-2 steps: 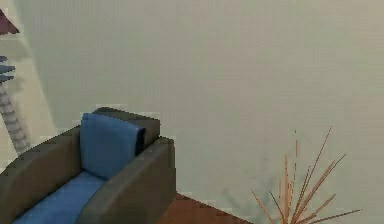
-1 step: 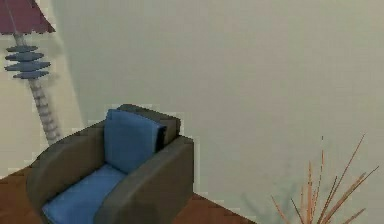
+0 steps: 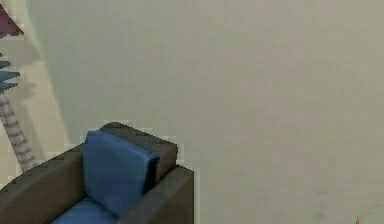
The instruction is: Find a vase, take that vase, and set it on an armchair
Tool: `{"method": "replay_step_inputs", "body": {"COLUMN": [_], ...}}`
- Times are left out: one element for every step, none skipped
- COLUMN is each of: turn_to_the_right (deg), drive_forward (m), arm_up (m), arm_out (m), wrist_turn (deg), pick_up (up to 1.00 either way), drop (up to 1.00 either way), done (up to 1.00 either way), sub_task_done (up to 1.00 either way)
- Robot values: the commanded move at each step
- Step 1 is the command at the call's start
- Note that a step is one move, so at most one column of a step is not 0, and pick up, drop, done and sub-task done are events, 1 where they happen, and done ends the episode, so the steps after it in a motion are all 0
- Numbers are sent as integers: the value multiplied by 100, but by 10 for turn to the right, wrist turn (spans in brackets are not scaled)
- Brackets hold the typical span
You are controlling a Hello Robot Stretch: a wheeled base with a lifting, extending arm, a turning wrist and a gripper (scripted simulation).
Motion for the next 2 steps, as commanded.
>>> {"method": "replay_step_inputs", "body": {"turn_to_the_right": [-450,-420], "drive_forward": [0,0], "arm_up": [0,0], "arm_out": [0,0], "wrist_turn": [0,0], "pick_up": [0,0], "drop": [0,0], "done": [0,0], "sub_task_done": [0,0]}}
